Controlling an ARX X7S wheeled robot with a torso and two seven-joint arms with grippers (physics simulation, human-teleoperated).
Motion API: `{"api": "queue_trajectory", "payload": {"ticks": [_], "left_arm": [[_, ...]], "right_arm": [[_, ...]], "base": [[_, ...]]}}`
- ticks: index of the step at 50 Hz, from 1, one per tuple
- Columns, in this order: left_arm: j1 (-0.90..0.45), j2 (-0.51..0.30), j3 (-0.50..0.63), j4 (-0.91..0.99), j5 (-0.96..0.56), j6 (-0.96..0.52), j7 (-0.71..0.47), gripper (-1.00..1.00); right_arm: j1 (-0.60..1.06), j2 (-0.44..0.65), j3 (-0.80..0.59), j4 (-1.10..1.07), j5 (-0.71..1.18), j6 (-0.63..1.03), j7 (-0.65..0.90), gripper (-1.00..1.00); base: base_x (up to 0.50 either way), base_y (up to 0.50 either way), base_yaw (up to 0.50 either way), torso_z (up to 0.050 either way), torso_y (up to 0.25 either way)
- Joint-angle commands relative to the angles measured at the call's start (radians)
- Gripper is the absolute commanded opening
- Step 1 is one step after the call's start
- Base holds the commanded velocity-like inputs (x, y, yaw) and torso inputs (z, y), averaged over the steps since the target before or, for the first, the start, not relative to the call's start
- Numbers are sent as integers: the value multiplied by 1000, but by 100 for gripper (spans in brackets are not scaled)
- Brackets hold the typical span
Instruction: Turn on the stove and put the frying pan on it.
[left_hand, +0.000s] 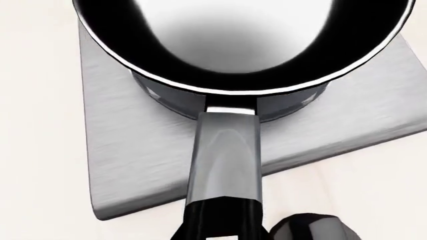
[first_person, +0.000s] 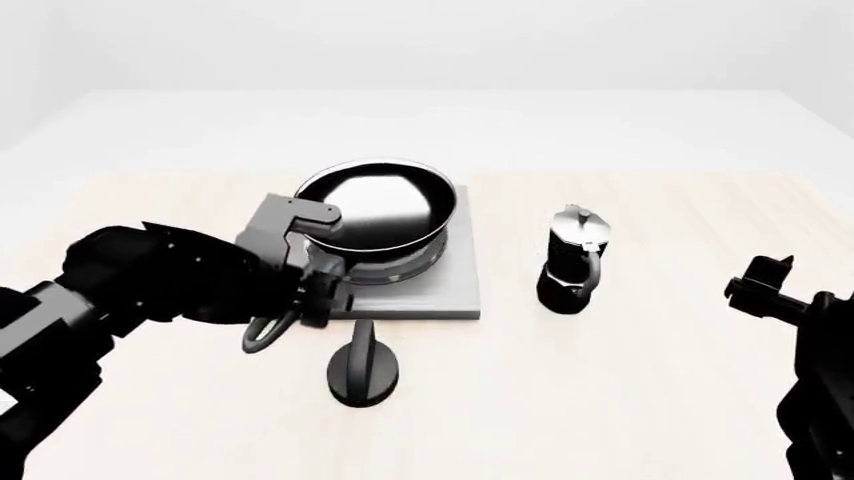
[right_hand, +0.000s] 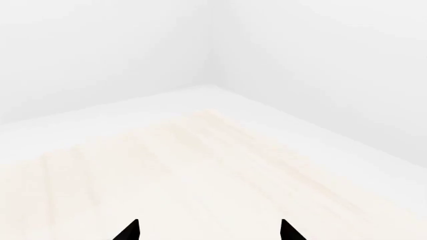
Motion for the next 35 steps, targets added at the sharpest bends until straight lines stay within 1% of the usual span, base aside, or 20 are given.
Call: {"api": "queue_trajectory", "payload": {"ticks": [1,16,17,31,35], "left_arm": [[-2,-21,-62,45,17,4,-50,-100],[7,-11,-63,25,19,10,-35,-100],[5,-12,-65,24,18,12,-35,100],[-10,-19,-67,24,32,20,-17,100],[-61,-40,-70,67,23,-22,-13,100]], "right_arm": [[0,0,-3,3,2,-4,1,100],[-4,-1,-5,10,4,-12,1,100],[-3,-1,-4,10,5,-13,1,100],[-5,0,-6,8,8,-12,2,100],[-6,2,-6,6,8,-10,3,100]], "base": [[0,0,0,0,0],[0,0,0,1,1],[0,0,0,0,0],[0,0,0,0,0],[0,0,0,0,0]]}}
